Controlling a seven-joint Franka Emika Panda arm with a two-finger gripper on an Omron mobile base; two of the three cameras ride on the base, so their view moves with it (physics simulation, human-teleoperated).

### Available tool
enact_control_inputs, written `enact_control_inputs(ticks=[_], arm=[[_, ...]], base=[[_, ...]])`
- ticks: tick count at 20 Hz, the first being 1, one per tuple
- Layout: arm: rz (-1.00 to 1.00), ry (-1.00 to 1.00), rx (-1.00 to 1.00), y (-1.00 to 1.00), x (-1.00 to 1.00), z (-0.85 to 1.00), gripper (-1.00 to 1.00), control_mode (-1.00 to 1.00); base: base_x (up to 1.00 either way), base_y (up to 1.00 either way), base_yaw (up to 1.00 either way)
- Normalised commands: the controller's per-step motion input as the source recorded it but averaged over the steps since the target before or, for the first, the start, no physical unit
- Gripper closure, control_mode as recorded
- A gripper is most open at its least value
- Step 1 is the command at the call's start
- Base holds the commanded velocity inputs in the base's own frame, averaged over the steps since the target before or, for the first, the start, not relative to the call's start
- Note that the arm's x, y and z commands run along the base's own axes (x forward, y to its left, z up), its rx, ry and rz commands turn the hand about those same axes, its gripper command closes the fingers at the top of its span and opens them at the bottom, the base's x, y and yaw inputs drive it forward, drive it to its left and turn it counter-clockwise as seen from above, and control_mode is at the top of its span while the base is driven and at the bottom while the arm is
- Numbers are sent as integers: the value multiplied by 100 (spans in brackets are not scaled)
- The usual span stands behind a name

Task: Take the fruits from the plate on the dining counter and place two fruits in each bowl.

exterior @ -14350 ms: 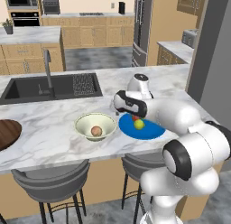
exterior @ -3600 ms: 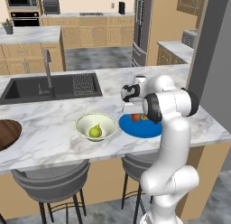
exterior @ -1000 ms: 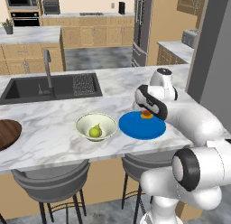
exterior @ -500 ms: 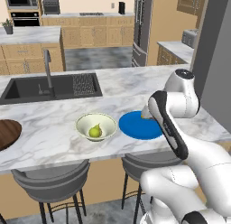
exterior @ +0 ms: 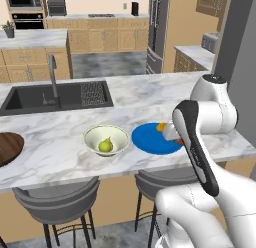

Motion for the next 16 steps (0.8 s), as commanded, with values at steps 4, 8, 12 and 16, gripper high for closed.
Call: enact_control_inputs(ticks=[4,8,12,16], arm=[[0,0,0,0,-2,0,100,-100],[0,0,0,0,0,0,100,100],[0,0,0,0,0,0,100,100],[0,0,0,0,0,0,100,100]], base=[[0,0,0],[-41,76,1],[-25,100,0],[-1,100,0]])
